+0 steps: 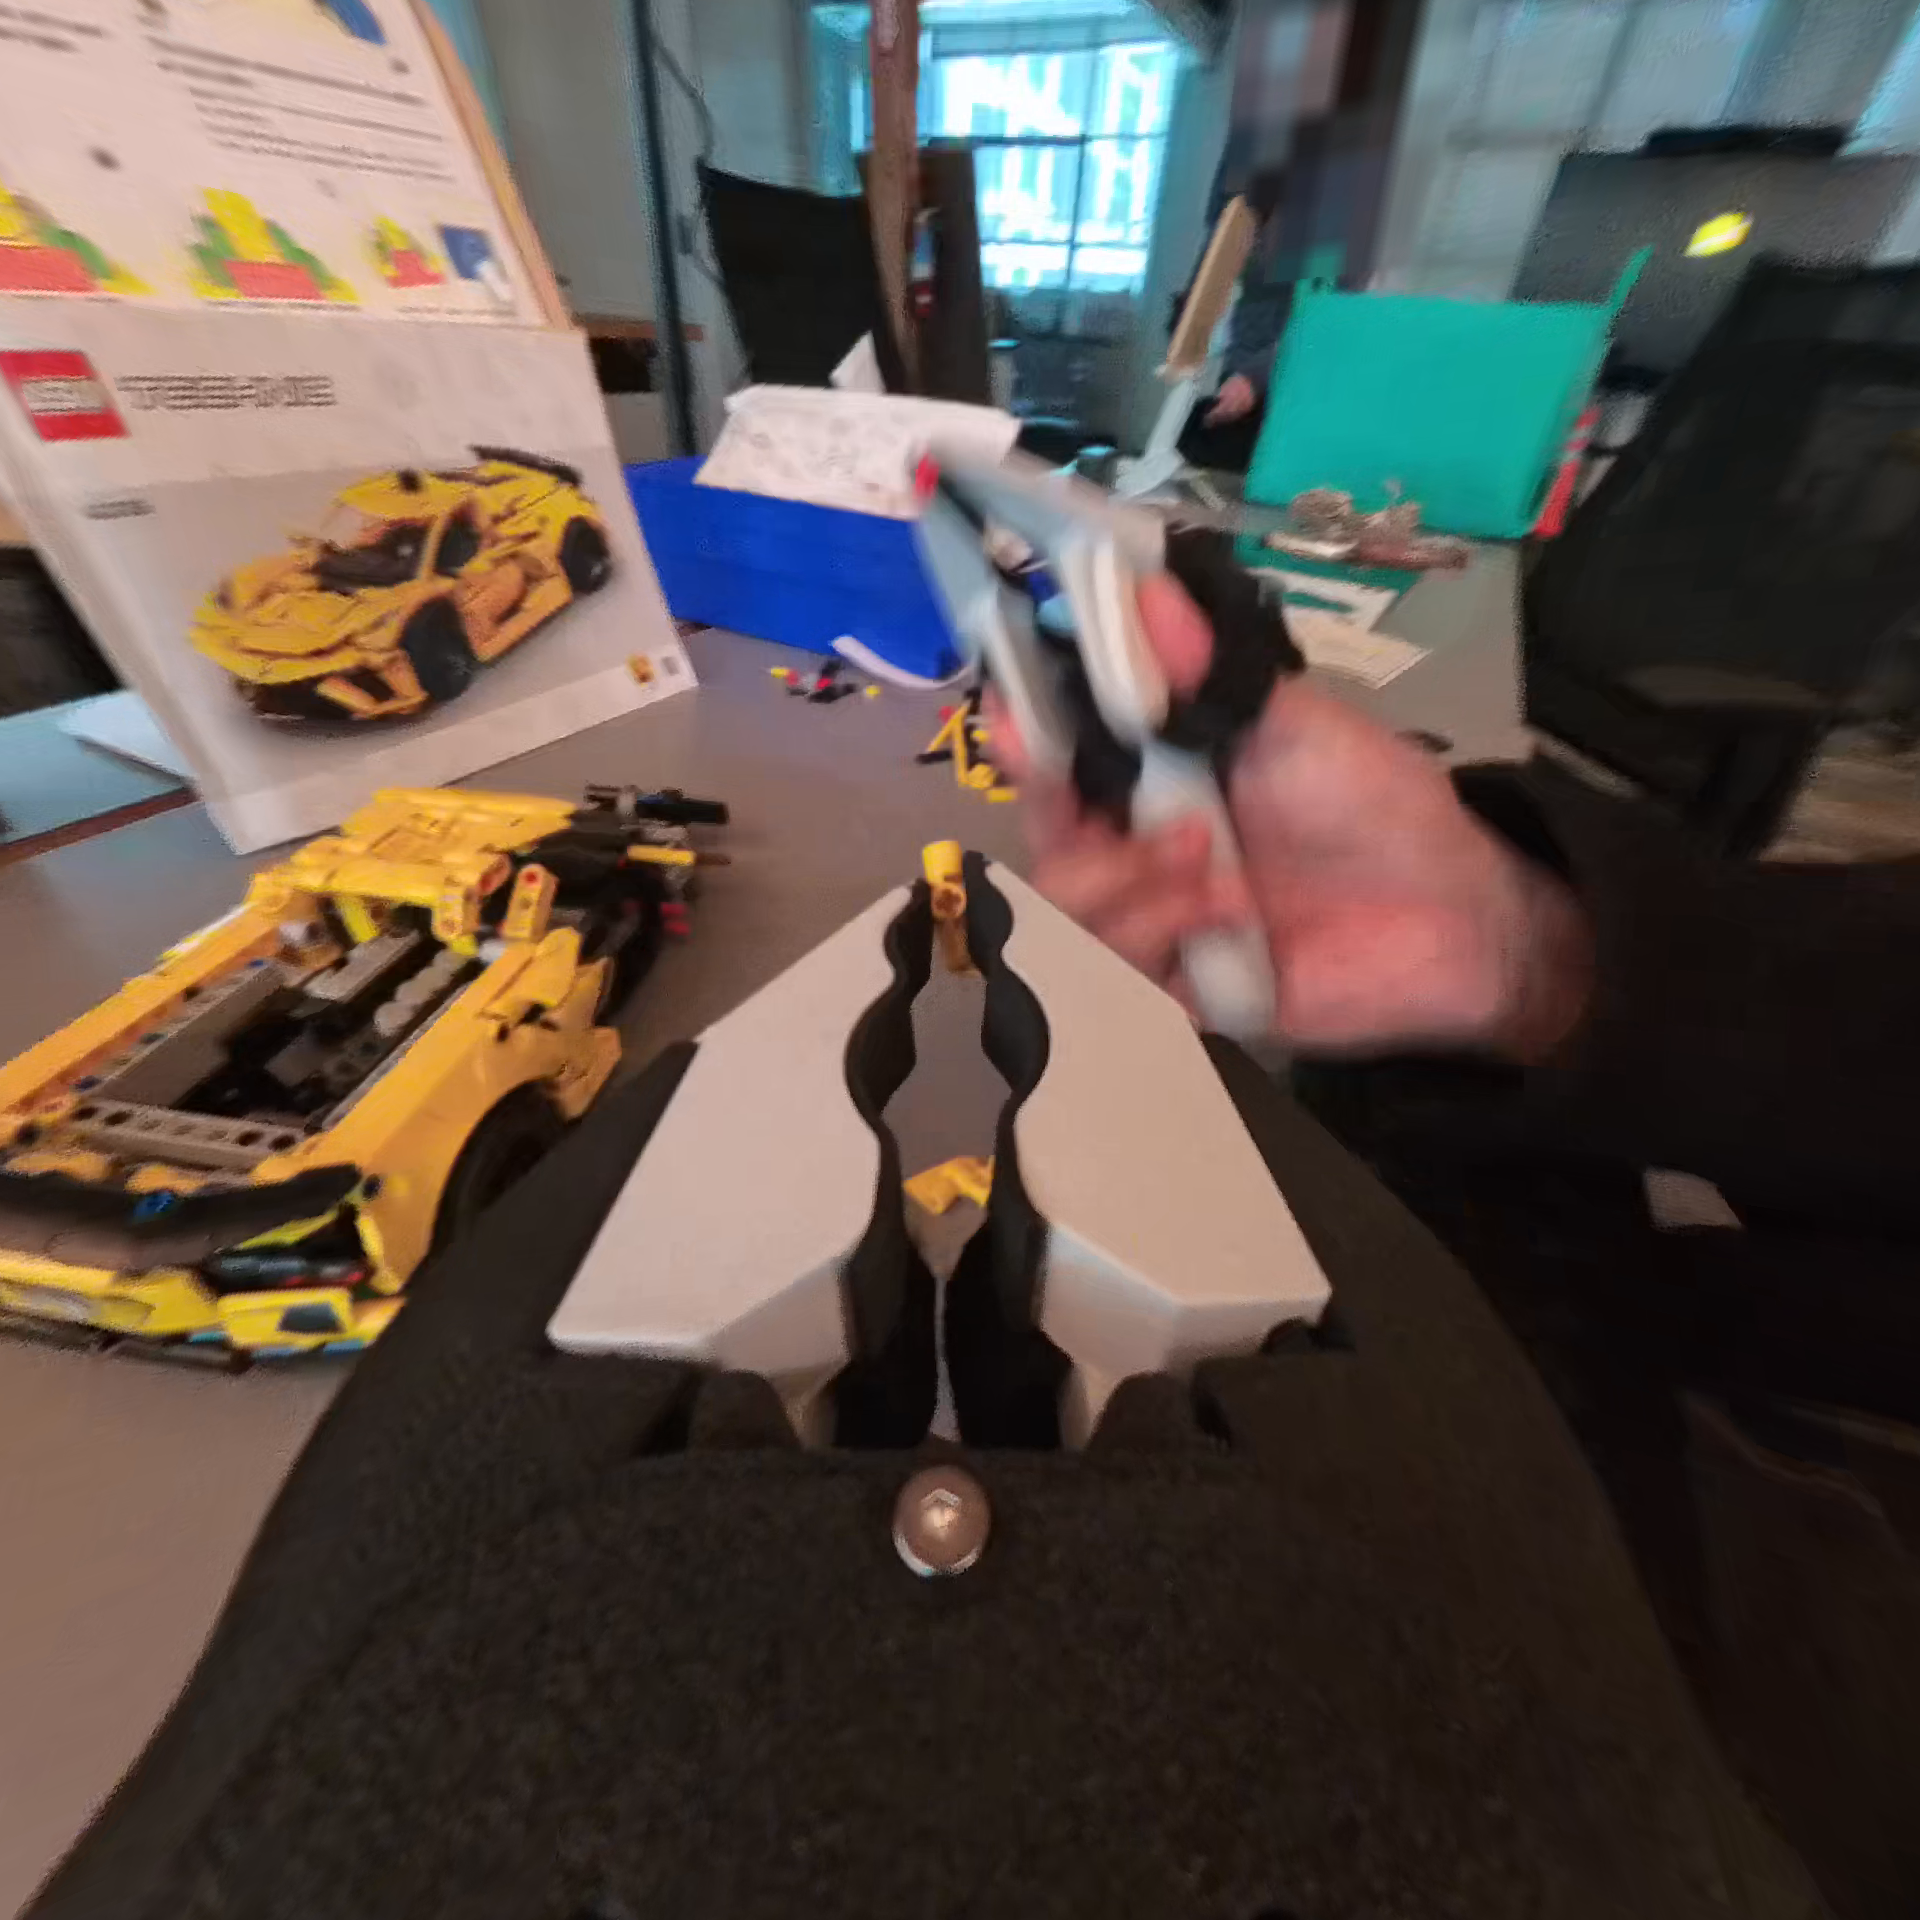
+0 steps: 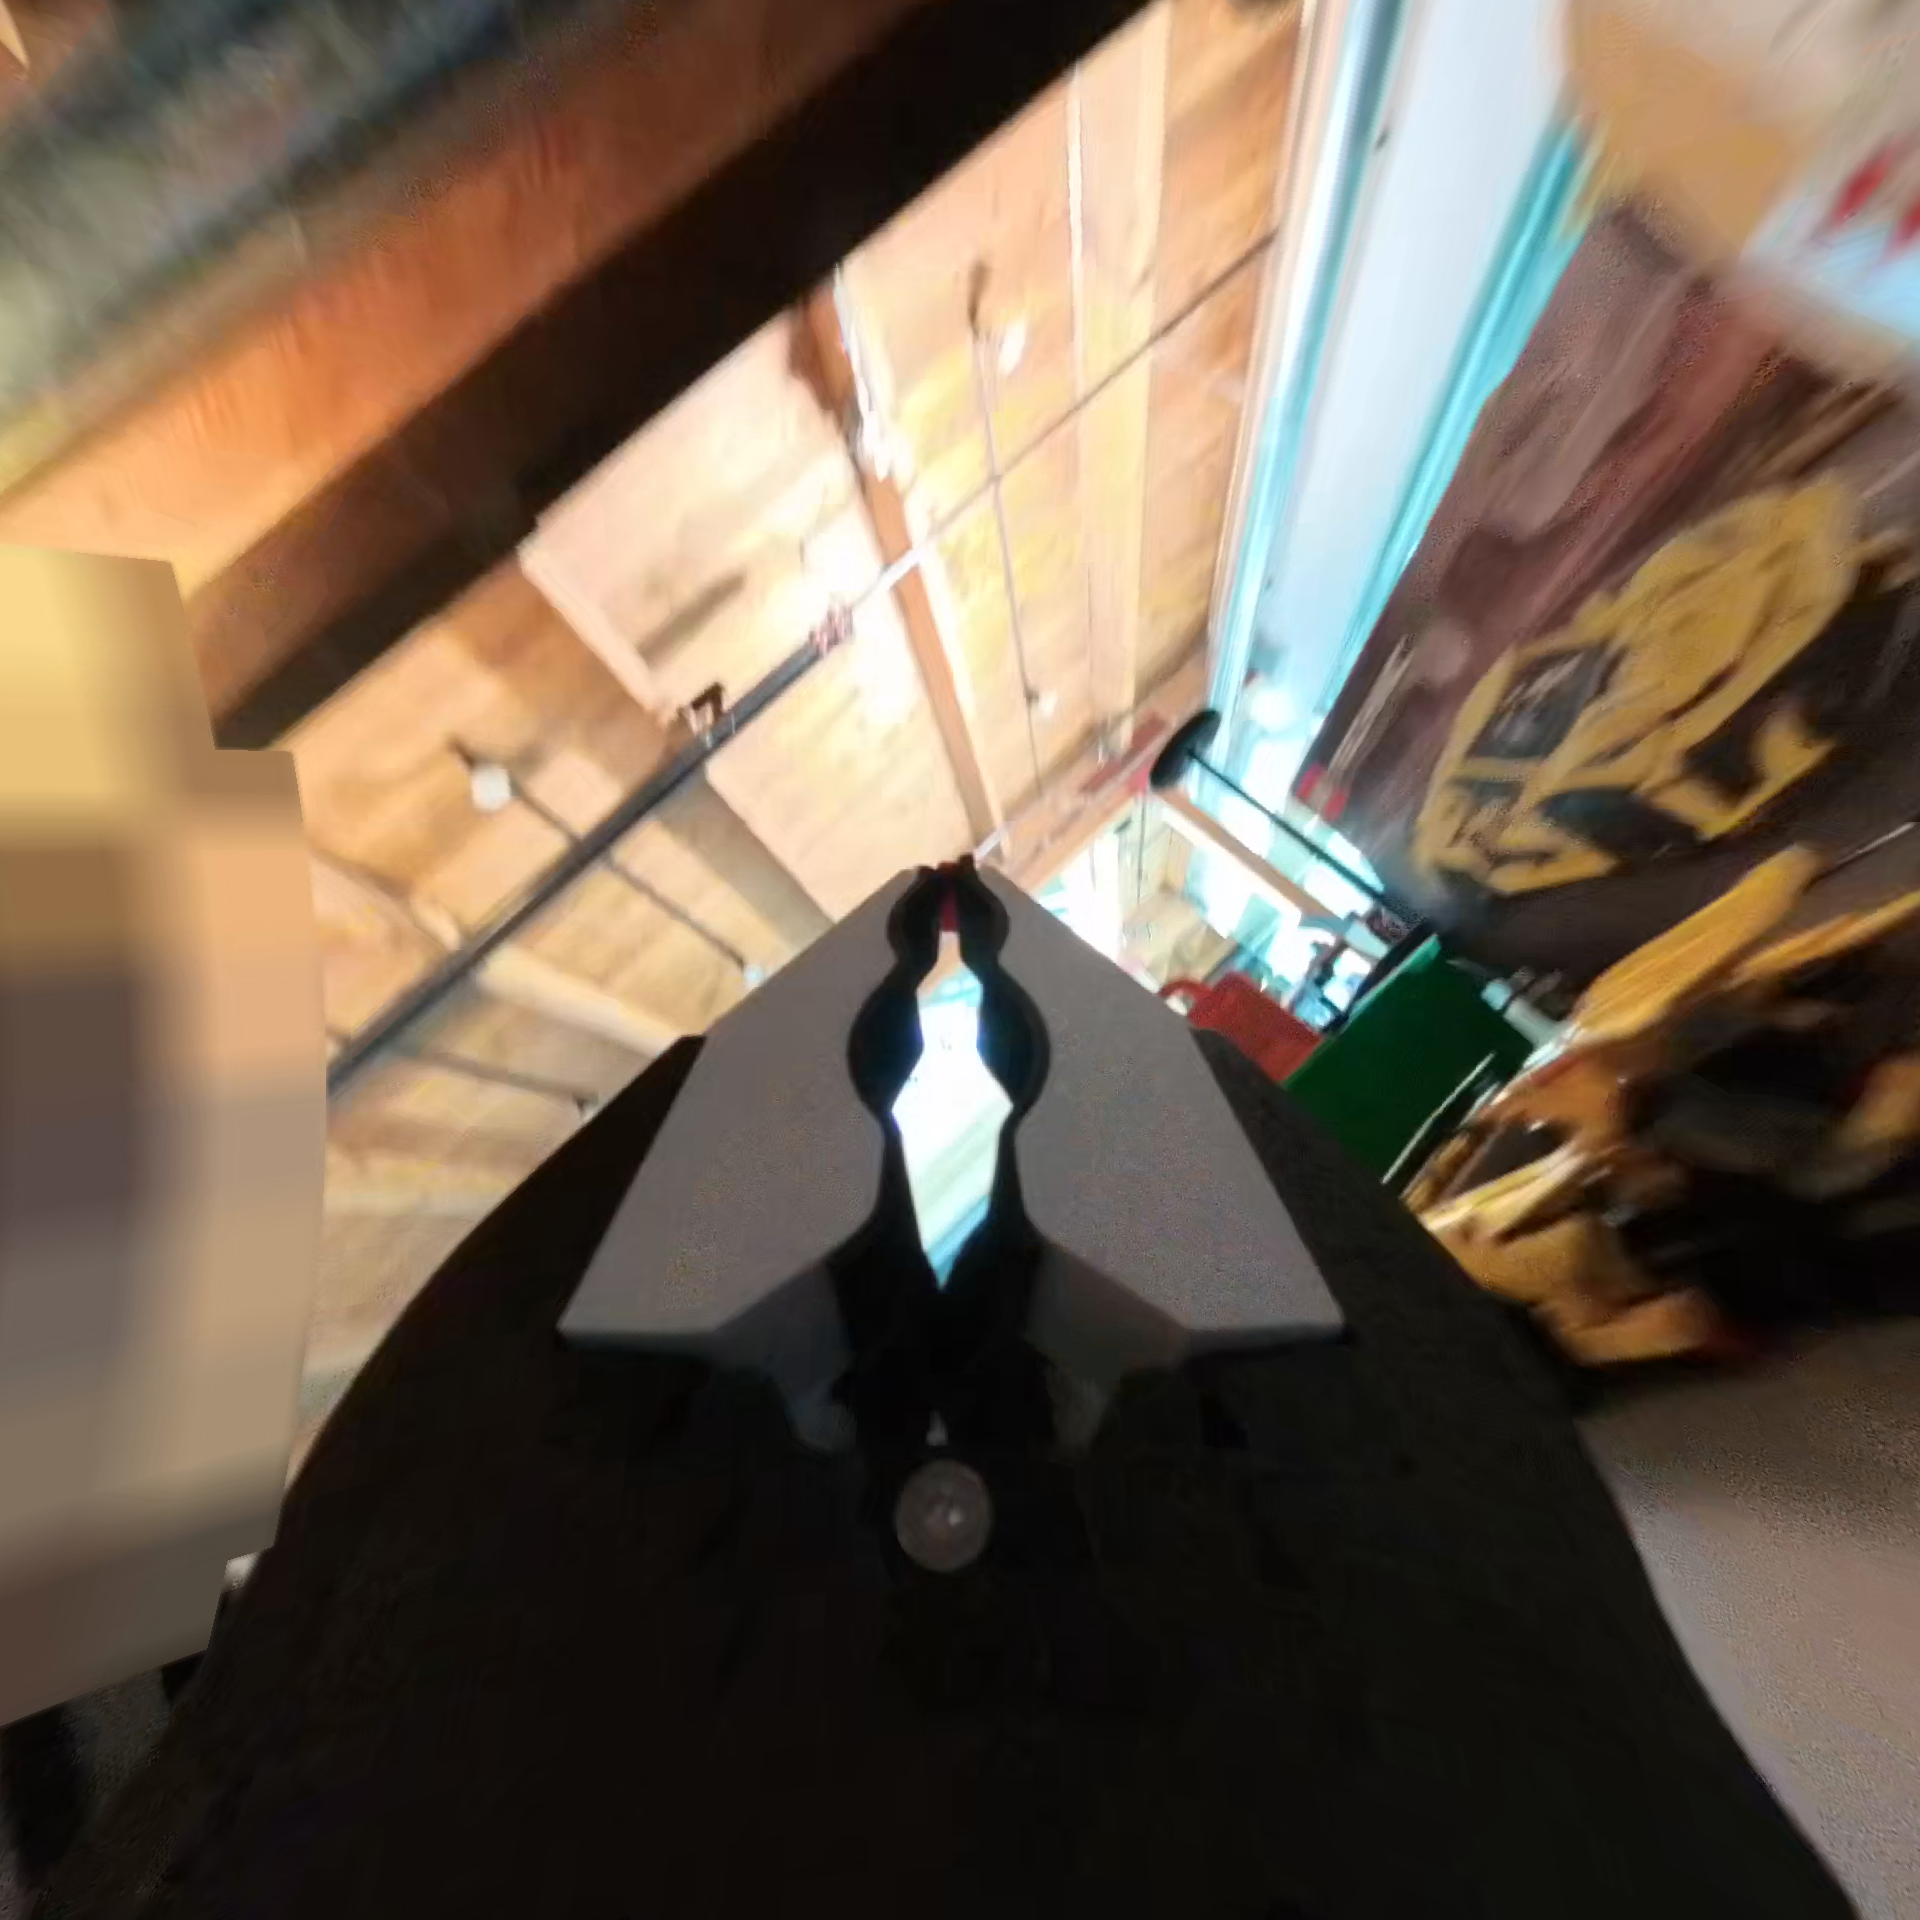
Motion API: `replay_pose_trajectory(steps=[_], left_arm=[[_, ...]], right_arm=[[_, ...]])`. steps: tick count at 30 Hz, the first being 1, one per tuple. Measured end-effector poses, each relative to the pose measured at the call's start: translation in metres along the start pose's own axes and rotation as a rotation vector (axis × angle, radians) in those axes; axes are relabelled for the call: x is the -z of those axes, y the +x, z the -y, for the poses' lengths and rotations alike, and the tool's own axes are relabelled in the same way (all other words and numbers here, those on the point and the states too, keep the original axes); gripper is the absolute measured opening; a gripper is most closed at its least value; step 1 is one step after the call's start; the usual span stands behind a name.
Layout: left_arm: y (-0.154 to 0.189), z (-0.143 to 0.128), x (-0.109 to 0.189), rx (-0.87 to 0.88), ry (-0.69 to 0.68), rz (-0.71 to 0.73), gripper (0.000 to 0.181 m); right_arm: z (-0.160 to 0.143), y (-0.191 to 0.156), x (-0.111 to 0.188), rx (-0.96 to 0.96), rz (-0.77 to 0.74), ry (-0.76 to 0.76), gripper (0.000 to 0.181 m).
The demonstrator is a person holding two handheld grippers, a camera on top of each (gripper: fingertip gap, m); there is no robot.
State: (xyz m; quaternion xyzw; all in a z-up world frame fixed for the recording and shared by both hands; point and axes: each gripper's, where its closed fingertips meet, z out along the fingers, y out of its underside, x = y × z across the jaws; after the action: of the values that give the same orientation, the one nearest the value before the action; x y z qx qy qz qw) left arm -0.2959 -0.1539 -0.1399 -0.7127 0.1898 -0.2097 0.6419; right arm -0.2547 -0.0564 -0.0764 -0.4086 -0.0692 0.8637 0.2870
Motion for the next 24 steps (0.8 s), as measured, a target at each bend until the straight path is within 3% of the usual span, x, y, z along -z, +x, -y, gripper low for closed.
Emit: replay_pose_trajectory(steps=[2,5,7,9,10,12,16,21,24], left_arm=[[0.002,0.007,0.001,0.008,0.038,-0.012,0.006],[0.008,0.008,0.001,0.042,0.048,-0.064,0.006],[0.017,0.004,-0.003,0.023,0.021,-0.098,0.006],[0.027,-0.006,-0.009,-0.022,-0.034,-0.126,0.006],[0.034,-0.013,-0.013,-0.031,-0.074,-0.157,0.006],[0.040,-0.033,-0.025,-0.070,-0.186,-0.166,0.006],[0.035,-0.045,-0.067,-0.069,-0.366,-0.115,0.006],[0.032,-0.046,-0.171,-0.088,-0.549,-0.159,0.006],[0.046,-0.047,-0.239,-0.060,-0.586,-0.241,0.006]], right_arm=[[0.049,0.009,0.018,0.085,-0.071,-0.003,0.002],[0.054,-0.001,0.023,0.400,-0.211,-0.281,0.002],[0.070,0.035,0.058,0.582,-0.538,-0.541,0.001],[0.104,0.083,0.138,0.699,-1.018,-0.820,0.003],[0.128,0.091,0.168,0.776,-1.183,-0.842,0.003],[0.142,0.098,0.193,0.779,-1.246,-0.863,0.003],[0.166,0.098,0.217,0.801,-1.337,-0.865,0.012],[0.192,0.070,0.222,0.745,-1.302,-0.685,0.016],[0.208,0.049,0.221,0.781,-1.266,-0.618,0.020]])
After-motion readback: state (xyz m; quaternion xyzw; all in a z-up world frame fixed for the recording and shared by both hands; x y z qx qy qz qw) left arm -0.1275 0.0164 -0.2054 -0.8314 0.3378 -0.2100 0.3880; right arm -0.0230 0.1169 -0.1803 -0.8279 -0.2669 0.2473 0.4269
